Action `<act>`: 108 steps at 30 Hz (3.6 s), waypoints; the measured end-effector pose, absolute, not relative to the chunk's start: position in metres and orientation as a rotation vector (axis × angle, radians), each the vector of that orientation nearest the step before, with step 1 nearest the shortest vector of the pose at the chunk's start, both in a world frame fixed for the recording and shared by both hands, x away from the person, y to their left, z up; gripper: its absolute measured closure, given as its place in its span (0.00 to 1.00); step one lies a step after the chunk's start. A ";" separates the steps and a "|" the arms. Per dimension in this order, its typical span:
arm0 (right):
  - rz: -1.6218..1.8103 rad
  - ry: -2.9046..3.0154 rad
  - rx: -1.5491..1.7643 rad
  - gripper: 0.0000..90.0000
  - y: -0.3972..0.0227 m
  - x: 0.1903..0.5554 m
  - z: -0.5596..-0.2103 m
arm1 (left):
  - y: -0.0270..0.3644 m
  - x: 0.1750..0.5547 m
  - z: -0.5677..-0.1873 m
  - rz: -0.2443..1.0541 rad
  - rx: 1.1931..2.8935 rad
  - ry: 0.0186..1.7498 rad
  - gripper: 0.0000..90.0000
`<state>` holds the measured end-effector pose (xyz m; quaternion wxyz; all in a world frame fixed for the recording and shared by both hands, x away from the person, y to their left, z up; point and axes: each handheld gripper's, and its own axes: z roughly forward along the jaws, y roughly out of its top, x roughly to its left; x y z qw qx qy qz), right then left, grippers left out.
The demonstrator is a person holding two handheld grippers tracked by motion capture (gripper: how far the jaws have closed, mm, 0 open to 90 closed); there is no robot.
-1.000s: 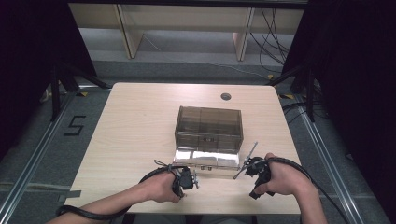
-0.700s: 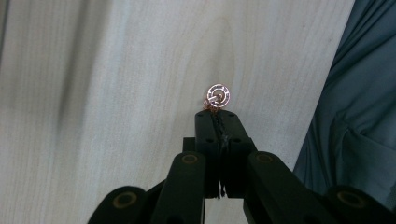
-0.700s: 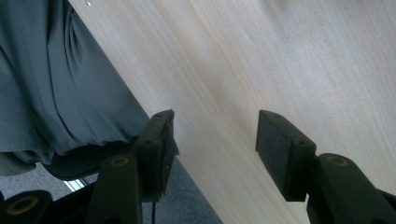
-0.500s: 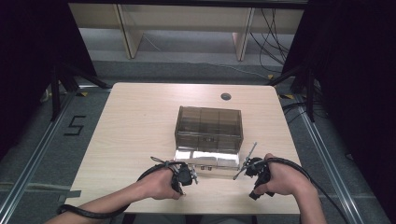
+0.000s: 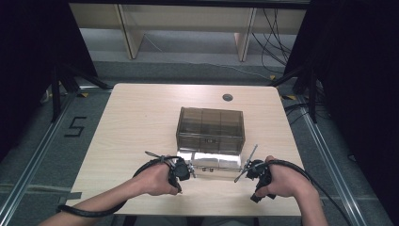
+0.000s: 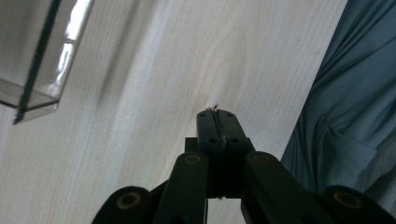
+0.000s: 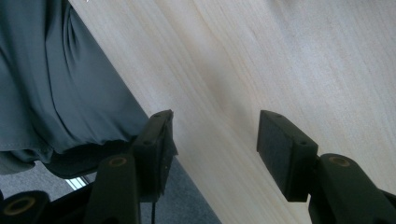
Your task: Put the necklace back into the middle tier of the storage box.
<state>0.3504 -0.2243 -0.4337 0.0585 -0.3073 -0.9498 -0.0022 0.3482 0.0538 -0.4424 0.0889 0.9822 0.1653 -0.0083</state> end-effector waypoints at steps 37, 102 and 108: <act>0.054 -2.880 -0.861 0.50 -0.222 0.348 -0.464 | 0.072 0.366 -0.410 -0.004 2.872 0.583 0.99; 0.057 -2.886 -0.830 0.48 -0.223 0.349 -0.467 | 0.077 0.409 -0.367 0.018 2.826 0.690 0.99; 0.059 -2.885 -0.830 0.48 -0.224 0.349 -0.467 | 0.077 0.412 -0.365 0.019 2.826 0.695 0.99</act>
